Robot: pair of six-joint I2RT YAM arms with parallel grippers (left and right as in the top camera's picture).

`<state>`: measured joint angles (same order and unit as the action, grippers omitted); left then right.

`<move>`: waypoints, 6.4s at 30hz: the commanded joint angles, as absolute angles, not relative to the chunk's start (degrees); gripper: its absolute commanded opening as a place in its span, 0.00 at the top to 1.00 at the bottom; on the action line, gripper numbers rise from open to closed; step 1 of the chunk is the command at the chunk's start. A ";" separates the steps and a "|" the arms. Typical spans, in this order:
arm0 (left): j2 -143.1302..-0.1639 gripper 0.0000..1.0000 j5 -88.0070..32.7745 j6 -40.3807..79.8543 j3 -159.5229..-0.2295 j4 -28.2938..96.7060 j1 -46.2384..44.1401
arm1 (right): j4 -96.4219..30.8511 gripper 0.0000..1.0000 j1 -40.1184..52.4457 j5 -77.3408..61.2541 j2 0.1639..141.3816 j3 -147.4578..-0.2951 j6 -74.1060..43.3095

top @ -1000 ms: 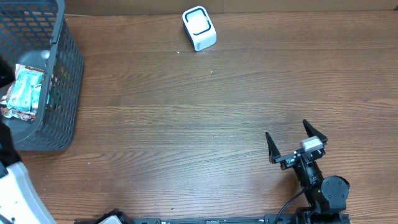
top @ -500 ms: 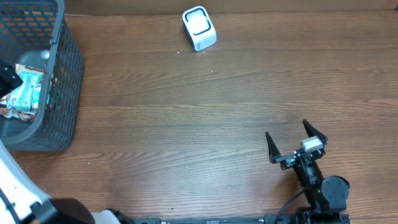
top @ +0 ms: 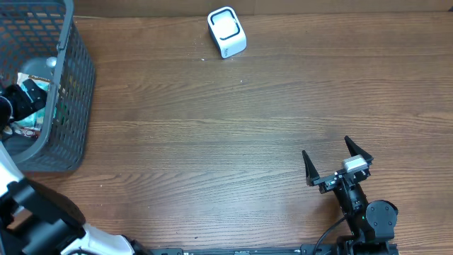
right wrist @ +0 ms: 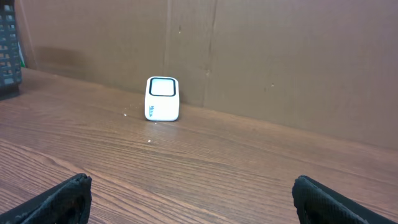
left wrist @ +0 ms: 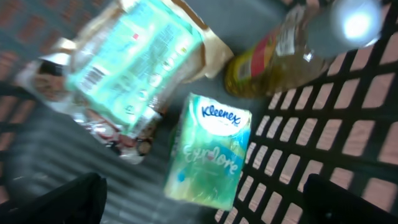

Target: Scan the item barcode

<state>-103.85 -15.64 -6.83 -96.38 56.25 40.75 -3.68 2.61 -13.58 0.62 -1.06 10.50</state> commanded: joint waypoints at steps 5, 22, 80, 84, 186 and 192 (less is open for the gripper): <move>-109.95 0.01 -22.59 -11.64 -97.27 56.73 40.84 | -3.42 0.00 2.39 -13.76 0.16 -0.45 10.15; -117.32 0.07 -22.55 -11.77 -97.19 56.47 40.69 | -3.44 0.00 2.39 -13.76 0.16 -0.45 10.15; -107.96 0.66 -13.08 -3.01 -108.51 58.17 37.95 | -3.42 0.00 2.39 -13.76 0.16 -0.45 10.15; -102.63 0.68 -13.17 -0.43 -111.79 57.52 37.82 | -3.44 0.00 2.39 -13.76 0.16 -0.45 10.15; -115.11 0.66 6.44 23.42 -86.28 41.30 -49.12 | -3.42 0.00 2.39 -13.76 0.16 -0.45 10.15; -115.11 0.57 6.07 23.40 -86.28 41.54 -49.15 | -3.42 0.00 2.39 -13.76 0.16 -0.45 10.15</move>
<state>-114.93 5.02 22.39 -86.21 41.74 -49.04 -3.68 2.61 -13.56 0.62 -1.06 10.50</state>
